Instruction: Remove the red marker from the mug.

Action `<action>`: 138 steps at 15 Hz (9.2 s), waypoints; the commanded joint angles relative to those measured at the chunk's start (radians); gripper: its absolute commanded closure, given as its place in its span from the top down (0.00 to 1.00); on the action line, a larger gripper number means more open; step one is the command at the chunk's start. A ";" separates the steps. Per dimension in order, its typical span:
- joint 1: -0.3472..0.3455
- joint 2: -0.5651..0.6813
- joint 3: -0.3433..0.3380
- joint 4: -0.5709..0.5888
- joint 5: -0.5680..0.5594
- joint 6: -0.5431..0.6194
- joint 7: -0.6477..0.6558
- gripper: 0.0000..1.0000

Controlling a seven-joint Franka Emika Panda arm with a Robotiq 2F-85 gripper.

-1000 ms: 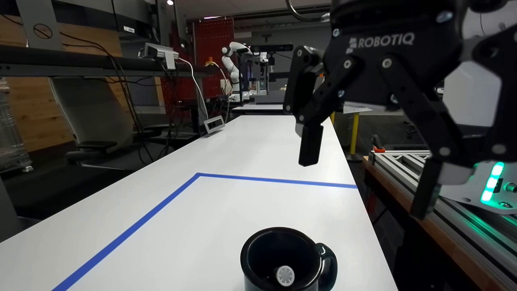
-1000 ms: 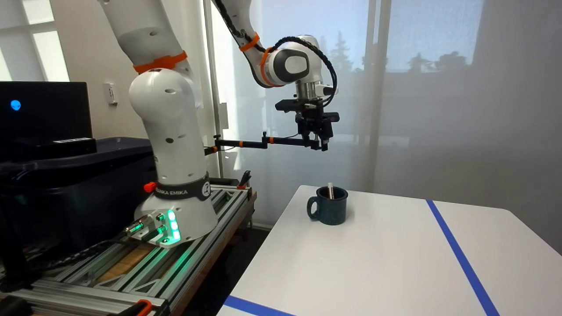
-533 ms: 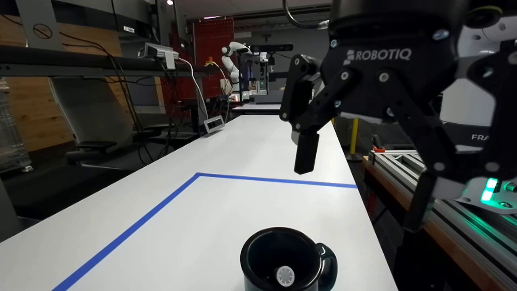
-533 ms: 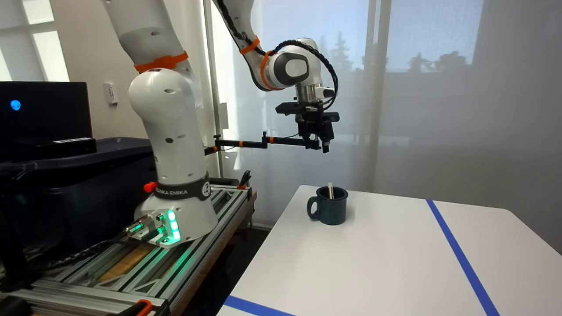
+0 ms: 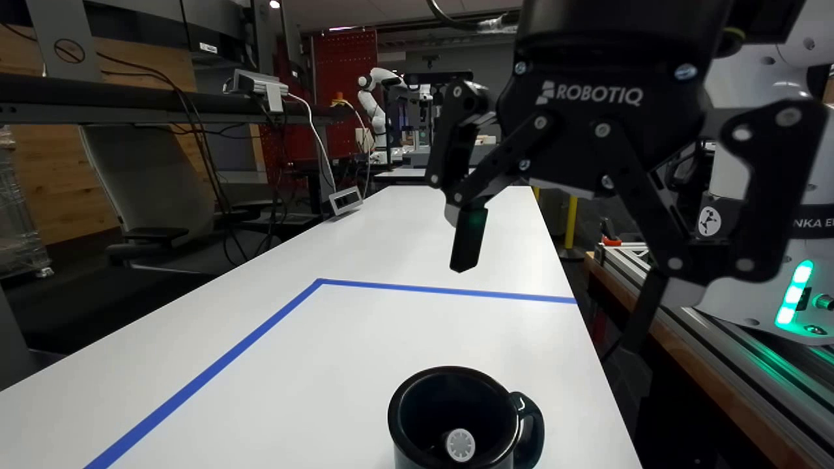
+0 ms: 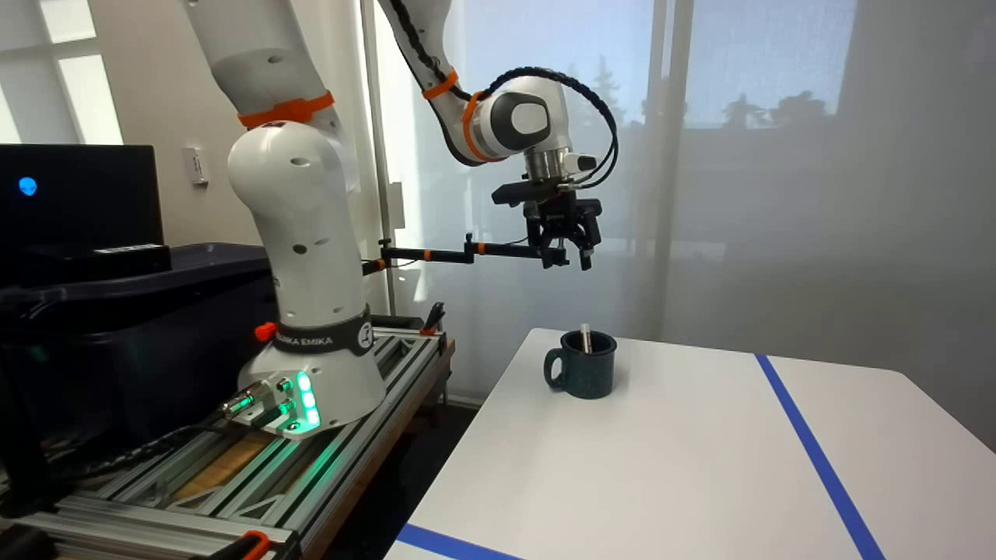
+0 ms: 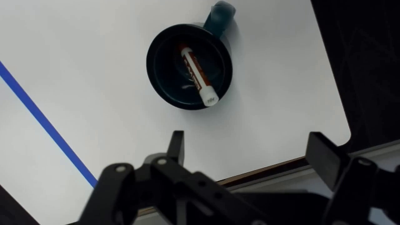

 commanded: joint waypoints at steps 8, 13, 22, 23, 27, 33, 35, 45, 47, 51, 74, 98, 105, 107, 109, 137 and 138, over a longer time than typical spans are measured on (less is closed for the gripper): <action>-0.037 0.281 -0.128 -0.008 -0.175 0.578 -0.342 1.00; -0.150 0.496 -0.088 -0.013 -0.311 0.795 -0.342 1.00; -0.345 0.456 -0.041 0.003 -0.557 0.682 -0.253 1.00; -0.366 0.462 -0.022 0.004 -0.580 0.676 -0.239 1.00; -0.444 0.482 0.061 0.004 -0.661 0.650 -0.185 1.00; -0.546 0.480 0.150 0.002 -0.741 0.618 -0.119 0.63; -0.580 0.482 0.172 0.002 -0.770 0.614 -0.093 0.59; -0.700 0.491 0.232 0.001 -0.900 0.624 -0.029 0.32; -0.712 0.493 0.239 0.001 -0.906 0.628 -0.036 0.32; -0.731 0.493 0.259 0.001 -0.910 0.628 -0.041 0.37; -0.745 0.502 0.272 0.006 -0.891 0.639 -0.129 0.36; -0.769 0.555 0.294 0.035 -0.875 0.635 -0.194 0.05; -0.922 0.509 0.436 0.007 -0.928 0.642 -0.033 0.05; -0.978 0.483 0.479 0.002 -0.947 0.651 0.048 0.05; -1.034 0.437 0.525 -0.008 -0.962 0.654 0.119 0.05; -1.328 -0.095 0.482 0.003 -1.730 0.994 1.304 0.05; -1.343 -0.091 0.475 0.005 -1.774 1.007 1.333 0.05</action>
